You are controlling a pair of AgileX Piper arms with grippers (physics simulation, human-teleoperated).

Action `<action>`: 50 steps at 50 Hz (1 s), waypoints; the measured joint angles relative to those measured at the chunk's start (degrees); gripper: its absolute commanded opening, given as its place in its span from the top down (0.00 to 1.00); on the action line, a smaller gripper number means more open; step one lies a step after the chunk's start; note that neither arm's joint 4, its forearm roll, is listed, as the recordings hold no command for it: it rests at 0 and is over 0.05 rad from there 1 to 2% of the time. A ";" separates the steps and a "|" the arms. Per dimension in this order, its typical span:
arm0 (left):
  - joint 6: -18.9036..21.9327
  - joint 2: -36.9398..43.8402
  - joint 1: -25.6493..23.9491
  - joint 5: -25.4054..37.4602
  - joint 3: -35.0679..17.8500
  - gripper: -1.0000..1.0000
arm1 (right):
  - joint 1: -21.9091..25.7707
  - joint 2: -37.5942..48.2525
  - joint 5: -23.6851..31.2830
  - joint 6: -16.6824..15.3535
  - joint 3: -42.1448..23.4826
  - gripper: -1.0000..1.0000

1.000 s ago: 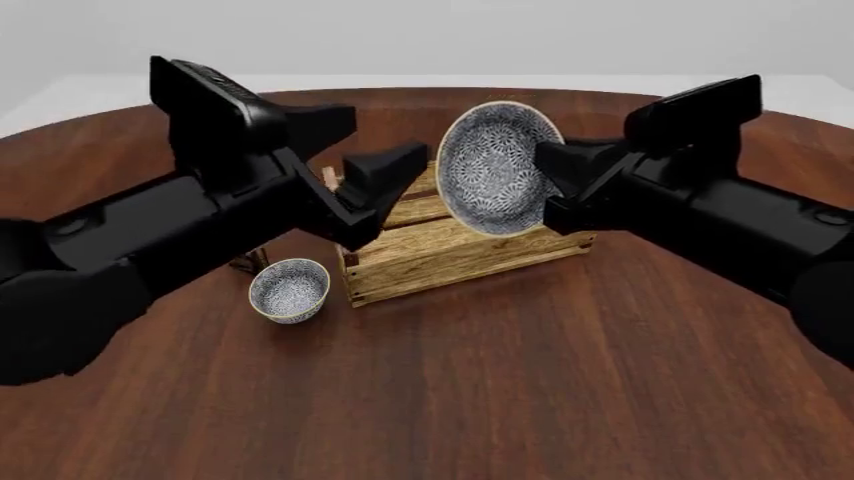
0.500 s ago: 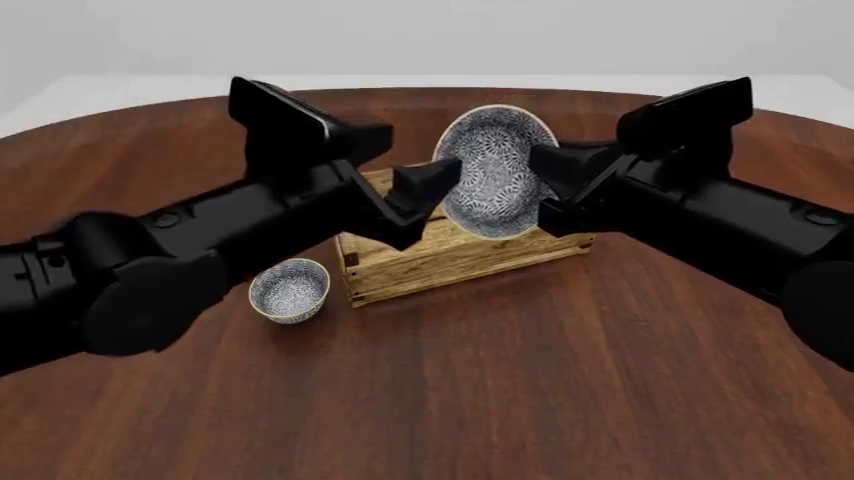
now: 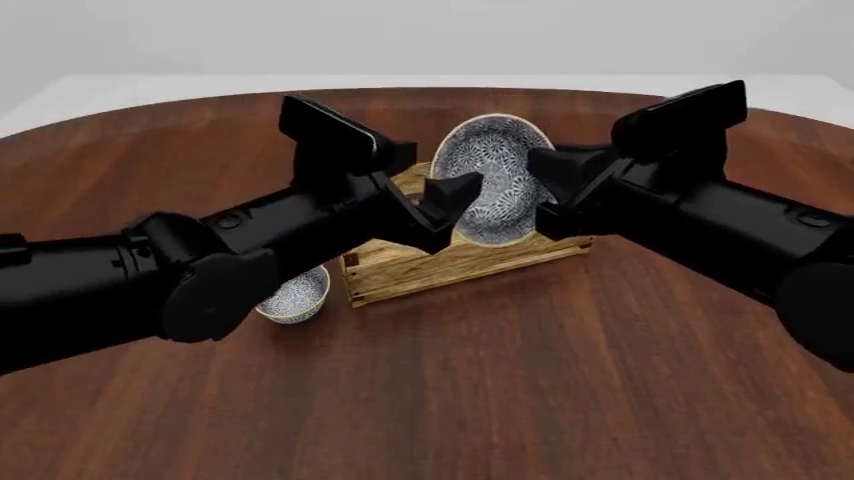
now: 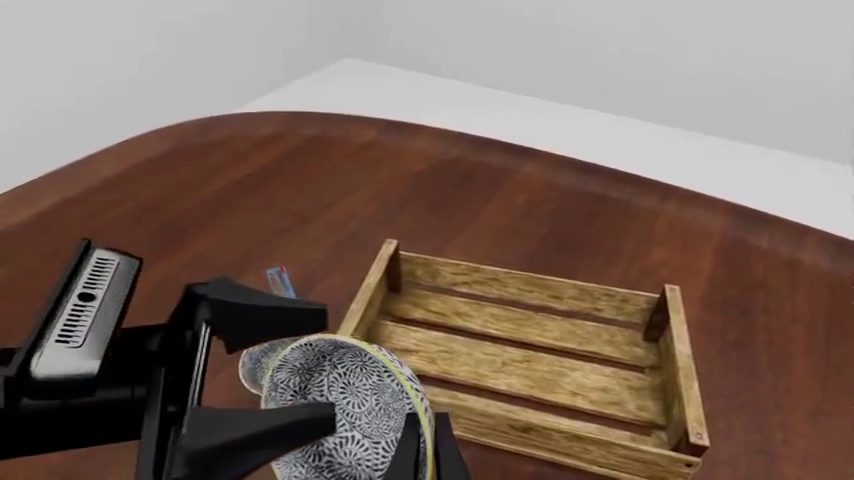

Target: Stack the right bowl on the left bowl and place them in the tray.

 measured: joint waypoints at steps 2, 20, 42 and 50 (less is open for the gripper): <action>-0.15 0.42 -0.01 -0.16 -0.11 0.00 | -0.03 0.04 -0.01 -0.01 0.02 1.00; -2.48 1.71 -0.41 -1.20 -0.91 1.00 | 0.51 0.40 -0.13 0.90 0.23 1.00; -0.97 0.92 1.55 -0.82 0.11 1.00 | 0.29 -1.75 0.75 0.07 0.11 0.00; 0.13 0.12 2.89 -0.42 0.51 1.00 | 0.61 -4.11 1.98 -0.36 0.23 0.00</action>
